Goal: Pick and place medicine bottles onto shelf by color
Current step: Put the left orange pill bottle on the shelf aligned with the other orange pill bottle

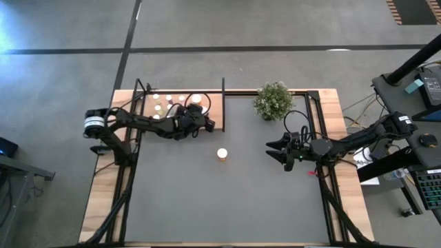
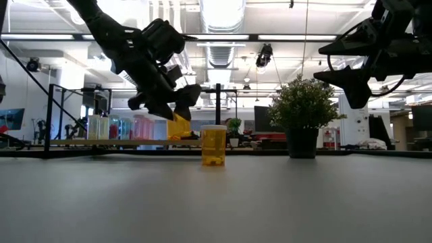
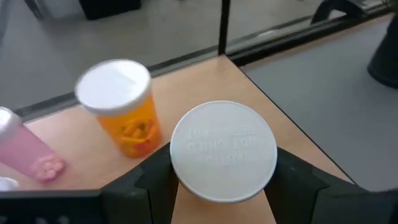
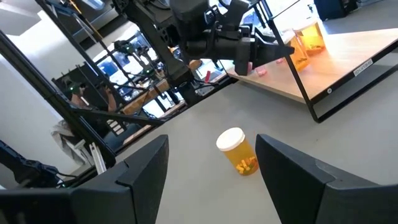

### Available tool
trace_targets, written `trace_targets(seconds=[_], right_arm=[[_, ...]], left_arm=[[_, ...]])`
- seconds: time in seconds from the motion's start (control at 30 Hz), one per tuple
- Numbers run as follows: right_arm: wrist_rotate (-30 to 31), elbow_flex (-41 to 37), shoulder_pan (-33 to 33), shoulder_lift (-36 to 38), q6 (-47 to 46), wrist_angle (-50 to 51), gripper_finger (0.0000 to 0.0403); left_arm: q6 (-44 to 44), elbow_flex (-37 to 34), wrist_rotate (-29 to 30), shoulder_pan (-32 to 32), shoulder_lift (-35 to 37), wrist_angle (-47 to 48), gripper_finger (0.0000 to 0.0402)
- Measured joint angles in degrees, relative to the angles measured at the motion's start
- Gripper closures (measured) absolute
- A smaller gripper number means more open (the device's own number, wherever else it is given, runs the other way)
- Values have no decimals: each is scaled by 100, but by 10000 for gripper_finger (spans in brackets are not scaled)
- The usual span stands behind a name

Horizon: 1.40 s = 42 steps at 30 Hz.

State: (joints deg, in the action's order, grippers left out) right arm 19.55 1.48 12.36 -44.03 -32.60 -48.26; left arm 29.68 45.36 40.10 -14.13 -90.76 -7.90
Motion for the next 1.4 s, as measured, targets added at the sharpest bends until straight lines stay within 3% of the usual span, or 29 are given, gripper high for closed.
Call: trace_targets(seconds=[1.4], right_arm=[[-2,0,0,0,0,0,172]], left_arm=[[-8,-68,288,-52,48,436,221]])
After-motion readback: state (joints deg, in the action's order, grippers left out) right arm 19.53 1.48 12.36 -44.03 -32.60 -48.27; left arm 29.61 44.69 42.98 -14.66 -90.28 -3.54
